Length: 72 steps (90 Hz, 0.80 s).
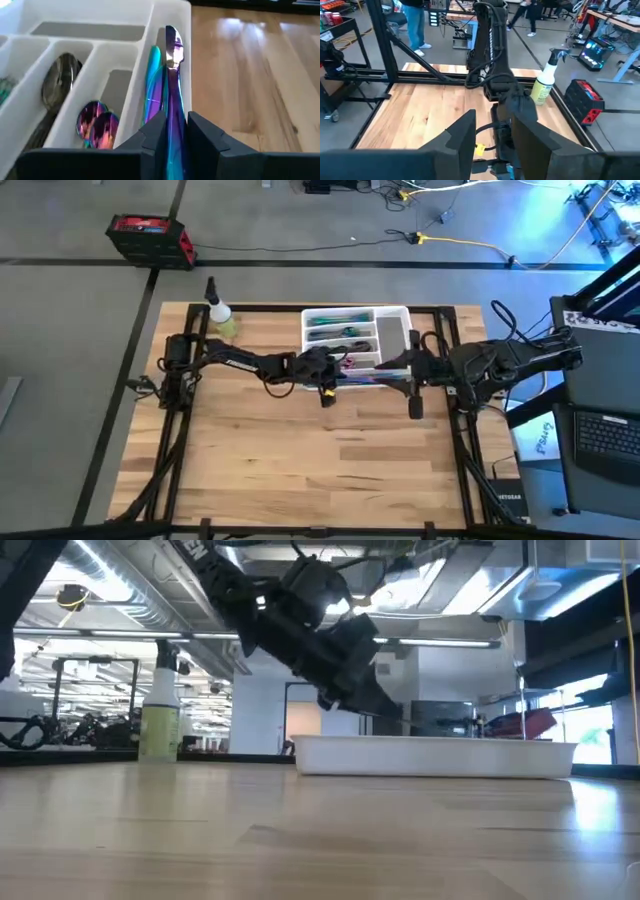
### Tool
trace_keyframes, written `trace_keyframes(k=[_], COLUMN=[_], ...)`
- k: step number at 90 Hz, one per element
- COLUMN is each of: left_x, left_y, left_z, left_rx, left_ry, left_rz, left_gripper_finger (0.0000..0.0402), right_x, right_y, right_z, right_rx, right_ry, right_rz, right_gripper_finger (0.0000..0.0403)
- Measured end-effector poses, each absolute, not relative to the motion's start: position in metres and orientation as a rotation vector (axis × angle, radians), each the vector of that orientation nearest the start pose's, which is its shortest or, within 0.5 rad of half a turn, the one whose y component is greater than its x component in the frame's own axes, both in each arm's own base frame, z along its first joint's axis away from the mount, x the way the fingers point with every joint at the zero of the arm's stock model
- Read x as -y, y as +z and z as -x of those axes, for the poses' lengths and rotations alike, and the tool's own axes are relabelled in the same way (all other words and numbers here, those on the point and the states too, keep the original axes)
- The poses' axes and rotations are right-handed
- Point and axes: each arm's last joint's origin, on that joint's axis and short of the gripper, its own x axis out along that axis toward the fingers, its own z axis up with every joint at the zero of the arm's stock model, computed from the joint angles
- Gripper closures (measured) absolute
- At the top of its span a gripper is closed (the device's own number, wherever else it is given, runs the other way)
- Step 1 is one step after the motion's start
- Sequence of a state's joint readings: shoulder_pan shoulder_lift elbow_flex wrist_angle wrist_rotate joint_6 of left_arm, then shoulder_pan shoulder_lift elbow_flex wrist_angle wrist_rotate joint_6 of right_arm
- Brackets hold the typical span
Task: Sort silverware
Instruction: Put the blue knife on the white silverware tray, then return to Home Position
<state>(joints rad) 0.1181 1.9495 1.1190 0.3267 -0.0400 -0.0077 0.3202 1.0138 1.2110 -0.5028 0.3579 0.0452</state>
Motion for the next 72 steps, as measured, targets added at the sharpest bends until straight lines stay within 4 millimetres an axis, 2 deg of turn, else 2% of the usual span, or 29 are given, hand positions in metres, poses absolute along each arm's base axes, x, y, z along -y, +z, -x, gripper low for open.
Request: trace_keyframes(k=[26, 51, 63, 72], left_x=[-0.049, -0.063, -0.07, -0.073], left_y=[0.156, 0.158, 0.165, 0.18], left_z=[-0.405, -0.404, -0.404, -0.403], left_rx=[-0.487, -0.466, -0.408, -0.332], left_ry=[0.129, 0.199, 0.053, 0.032], left_rz=[0.047, 0.056, 0.138, 0.16], left_gripper_finger=[0.0335, 0.0259, 0.0222, 0.021], right_x=[-0.053, -0.053, -0.052, -0.048], right_y=[0.406, 0.404, 0.402, 0.396], right_z=[-0.193, -0.195, -0.195, -0.193], right_rx=[-0.286, -0.295, -0.313, -0.372], right_ry=[-0.071, -0.076, -0.12, -0.214], right_rz=[0.057, 0.058, 0.099, 0.147], right_gripper_finger=[0.0294, 0.0294, 0.0294, 0.0294])
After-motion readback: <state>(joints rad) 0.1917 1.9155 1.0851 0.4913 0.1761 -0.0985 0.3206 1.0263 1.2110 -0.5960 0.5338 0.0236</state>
